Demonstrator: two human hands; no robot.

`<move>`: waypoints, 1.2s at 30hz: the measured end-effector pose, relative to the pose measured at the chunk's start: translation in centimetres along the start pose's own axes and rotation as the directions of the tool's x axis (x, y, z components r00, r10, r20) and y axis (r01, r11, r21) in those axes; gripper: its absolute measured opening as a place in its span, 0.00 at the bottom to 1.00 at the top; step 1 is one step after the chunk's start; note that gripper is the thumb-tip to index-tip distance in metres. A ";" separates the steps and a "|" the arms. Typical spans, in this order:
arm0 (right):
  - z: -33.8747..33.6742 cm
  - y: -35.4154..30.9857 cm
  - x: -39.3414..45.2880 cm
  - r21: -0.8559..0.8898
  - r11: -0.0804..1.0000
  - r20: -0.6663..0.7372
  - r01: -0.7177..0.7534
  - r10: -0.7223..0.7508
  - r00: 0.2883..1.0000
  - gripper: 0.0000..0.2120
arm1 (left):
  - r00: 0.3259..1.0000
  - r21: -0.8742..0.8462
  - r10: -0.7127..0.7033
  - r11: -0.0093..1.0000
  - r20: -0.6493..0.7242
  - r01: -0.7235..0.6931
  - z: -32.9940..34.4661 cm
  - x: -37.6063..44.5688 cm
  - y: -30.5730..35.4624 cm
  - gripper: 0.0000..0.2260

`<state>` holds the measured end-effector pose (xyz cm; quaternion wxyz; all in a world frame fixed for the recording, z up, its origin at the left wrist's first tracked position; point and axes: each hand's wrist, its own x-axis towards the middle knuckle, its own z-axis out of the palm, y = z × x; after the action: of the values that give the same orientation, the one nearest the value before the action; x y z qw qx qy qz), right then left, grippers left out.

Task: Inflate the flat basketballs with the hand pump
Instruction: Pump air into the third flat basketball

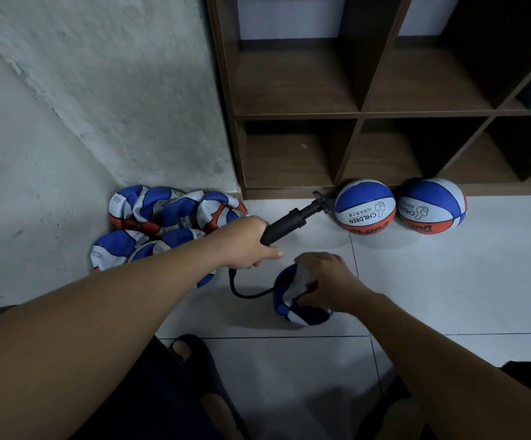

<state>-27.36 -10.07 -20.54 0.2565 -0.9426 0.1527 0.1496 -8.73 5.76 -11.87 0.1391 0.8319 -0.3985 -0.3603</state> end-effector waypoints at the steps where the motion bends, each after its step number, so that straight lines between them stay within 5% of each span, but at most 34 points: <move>1: -0.7 0.1 0.0 0.053 0.998 -0.006 -0.044 0.044 0.999 0.33 | 1.000 0.036 -0.006 0.999 -0.030 0.007 0.1 0.3 -0.1 0.16; 7: -4.1 2.2 -0.7 0.514 0.823 -0.093 -0.241 0.332 0.939 0.15 | 0.993 0.241 0.056 0.970 -0.100 -0.031 1.5 2.5 -0.9 0.14; 14: -6.3 0.7 -3.3 0.800 0.564 0.025 -0.204 0.309 0.951 0.28 | 0.991 0.494 0.101 0.868 -0.083 -0.047 1.4 3.0 -1.6 0.13; 17: -6.5 -1.1 -3.7 0.796 0.587 -0.032 -0.147 0.285 0.958 0.14 | 0.993 0.514 0.104 0.856 -0.061 -0.058 1.5 3.1 -1.3 0.12; 22: -5.2 -2.0 -3.3 0.663 0.712 -0.158 -0.231 0.435 0.886 0.21 | 0.990 0.493 0.137 0.864 -0.044 -0.098 1.9 3.2 -1.0 0.09; 27: -6.0 1.6 -3.5 0.909 0.378 -0.125 -0.176 0.650 0.750 0.12 | 0.991 0.476 0.117 0.877 -0.064 -0.073 1.1 2.6 -2.5 0.12; 33: -6.1 -0.6 -2.7 0.809 0.560 -0.347 -0.178 0.700 0.625 0.13 | 0.976 0.493 0.162 0.867 -0.145 -0.071 2.2 2.5 -1.6 0.12; 36: -6.1 -2.3 -2.4 0.750 0.636 -0.409 -0.180 0.660 0.630 0.14 | 0.970 0.499 0.162 0.865 -0.182 -0.051 2.4 2.5 -1.1 0.08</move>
<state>-27.47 -10.87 -13.67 0.4477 -0.7121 0.5057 -0.1919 -8.76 4.68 -15.30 -0.0139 0.8507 -0.5048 -0.1457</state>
